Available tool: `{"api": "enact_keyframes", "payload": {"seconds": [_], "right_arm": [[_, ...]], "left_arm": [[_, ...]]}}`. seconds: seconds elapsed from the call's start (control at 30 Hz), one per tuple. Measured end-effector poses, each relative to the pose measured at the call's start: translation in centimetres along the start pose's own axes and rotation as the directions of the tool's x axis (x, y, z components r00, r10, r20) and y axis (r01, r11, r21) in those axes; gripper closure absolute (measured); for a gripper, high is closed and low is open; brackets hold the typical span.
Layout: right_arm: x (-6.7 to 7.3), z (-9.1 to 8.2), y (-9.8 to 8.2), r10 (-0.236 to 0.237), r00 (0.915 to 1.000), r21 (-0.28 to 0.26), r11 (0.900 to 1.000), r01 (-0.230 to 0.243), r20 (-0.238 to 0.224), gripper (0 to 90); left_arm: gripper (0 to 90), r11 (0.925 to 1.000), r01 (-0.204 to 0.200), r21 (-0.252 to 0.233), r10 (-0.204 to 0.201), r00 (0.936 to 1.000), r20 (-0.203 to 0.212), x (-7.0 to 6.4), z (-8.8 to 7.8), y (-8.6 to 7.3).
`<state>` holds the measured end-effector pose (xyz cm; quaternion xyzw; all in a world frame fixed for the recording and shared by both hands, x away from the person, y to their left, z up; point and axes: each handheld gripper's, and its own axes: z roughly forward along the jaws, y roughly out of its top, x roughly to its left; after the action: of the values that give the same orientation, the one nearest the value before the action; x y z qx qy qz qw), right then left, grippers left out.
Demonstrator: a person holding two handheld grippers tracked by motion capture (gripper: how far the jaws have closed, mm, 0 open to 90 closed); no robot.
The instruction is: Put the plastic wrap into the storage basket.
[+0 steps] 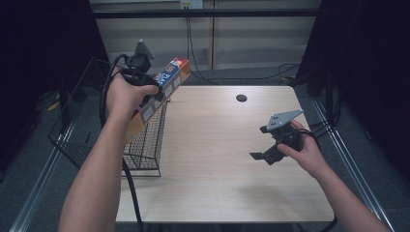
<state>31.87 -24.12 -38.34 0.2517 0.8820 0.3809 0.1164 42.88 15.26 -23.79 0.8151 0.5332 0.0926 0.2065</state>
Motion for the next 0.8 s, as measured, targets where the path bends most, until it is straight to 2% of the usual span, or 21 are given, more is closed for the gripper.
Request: {"api": "enact_keyframes", "payload": {"seconds": [0.03,0.07,0.1,0.13,0.37,0.5,0.63,0.8], "right_arm": [[0.0,0.0,0.0,-0.002,1.0,-0.001,1.0,0.002,0.003,0.0],[0.0,0.0,0.0,0.002,1.0,0.0,1.0,-0.002,0.001,0.0],[0.1,0.1,0.0,0.001,1.0,0.001,1.0,-0.001,0.003,0.0],[0.1,0.1,0.0,0.001,1.0,0.003,1.0,-0.001,0.005,0.0],[0.0,0.3,0.0,0.002,1.0,0.004,1.0,-0.002,0.002,0.0],[0.1,0.5,0.0,0.001,1.0,0.007,1.0,-0.001,0.001,0.0],[0.0,0.6,0.0,0.001,1.0,0.007,1.0,-0.001,0.003,0.0],[0.0,0.6,0.0,-0.001,1.0,0.003,1.0,0.001,0.003,0.0]], "left_arm": [[43.9,1.0,-0.004,0.005,0.004,1.0,-0.006,0.2,-0.1,0.0],[43.9,0.9998,0.021,-0.001,-0.021,0.9998,-0.004,0.3,-0.1,-0.1],[43.9,0.9999,0.009,0.005,-0.009,0.9999,-0.01,0.5,-0.2,-0.1],[43.9,0.9995,0.031,-0.003,-0.031,0.9995,-0.008,0.6,-0.2,-0.2],[43.9,0.9988,0.049,-0.002,-0.049,0.9983,-0.031,1.7,-0.6,-0.5],[43.9,0.9973,0.071,-0.019,-0.072,0.9965,-0.042,2.2,-0.7,-0.6],[43.9,0.9952,0.096,-0.017,-0.097,0.9935,-0.058,2.8,-0.7,-0.8],[43.9,0.9892,0.142,-0.035,-0.145,0.986,-0.083,3.7,-0.8,-1.0]]}}
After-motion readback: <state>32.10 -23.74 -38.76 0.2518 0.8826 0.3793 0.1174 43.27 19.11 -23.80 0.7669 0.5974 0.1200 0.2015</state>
